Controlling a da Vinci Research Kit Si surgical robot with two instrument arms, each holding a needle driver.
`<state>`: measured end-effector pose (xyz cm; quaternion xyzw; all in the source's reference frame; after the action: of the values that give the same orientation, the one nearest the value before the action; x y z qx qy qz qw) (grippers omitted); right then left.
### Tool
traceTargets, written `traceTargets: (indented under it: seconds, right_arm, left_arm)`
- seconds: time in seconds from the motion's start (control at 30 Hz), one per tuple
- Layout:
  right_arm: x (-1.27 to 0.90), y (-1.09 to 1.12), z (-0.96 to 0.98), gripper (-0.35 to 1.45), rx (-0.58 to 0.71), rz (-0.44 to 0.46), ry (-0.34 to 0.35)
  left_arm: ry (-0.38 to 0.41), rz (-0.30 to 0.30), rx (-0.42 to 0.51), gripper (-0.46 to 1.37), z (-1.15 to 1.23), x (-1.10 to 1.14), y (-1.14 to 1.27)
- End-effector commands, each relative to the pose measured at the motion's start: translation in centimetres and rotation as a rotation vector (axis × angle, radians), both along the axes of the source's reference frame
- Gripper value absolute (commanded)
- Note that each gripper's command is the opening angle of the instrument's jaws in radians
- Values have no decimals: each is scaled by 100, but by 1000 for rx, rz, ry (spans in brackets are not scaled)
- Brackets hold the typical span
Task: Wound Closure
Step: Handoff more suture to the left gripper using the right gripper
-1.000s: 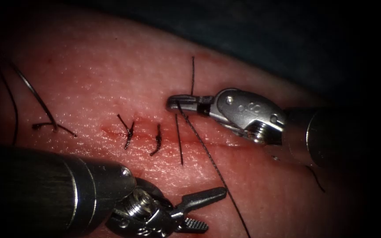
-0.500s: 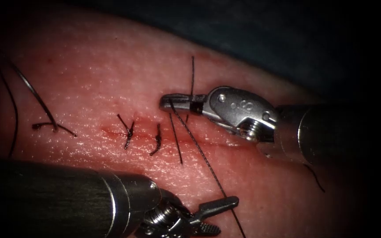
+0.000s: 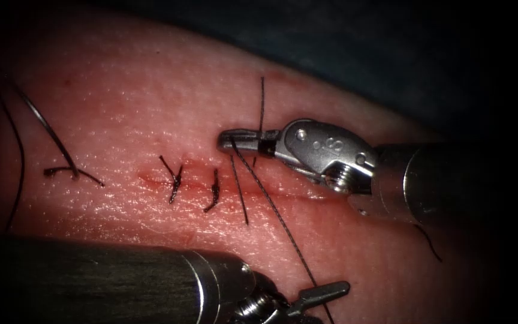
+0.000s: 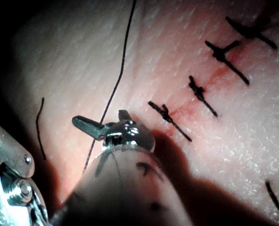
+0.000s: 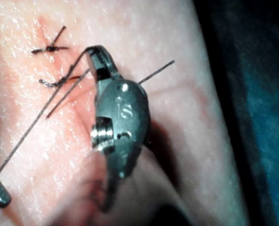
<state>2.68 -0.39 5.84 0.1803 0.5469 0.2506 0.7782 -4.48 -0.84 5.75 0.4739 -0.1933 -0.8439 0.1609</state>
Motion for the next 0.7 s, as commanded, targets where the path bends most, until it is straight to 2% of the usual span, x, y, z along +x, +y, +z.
traceTargets:
  seconds: [0.03, 0.5, 0.63, 0.7]
  right_arm:
    - [0, 0, 0, -35, 0, 0, 0]
    - [0, -1, 0, -35, 0, 0, 0]
    - [0, -1, 0, -35, 0, 0, 0]
    - [0, -1, -1, -35, 0, 0, 0]
  left_arm:
    - [-1, -1, -2, 60, 0, -2, 0]
    - [-2, 10, -12, 58, 9, -29, -14]
    - [-2, 15, -17, 51, 13, -32, -18]
    - [-3, 17, -17, 42, 13, -32, -18]
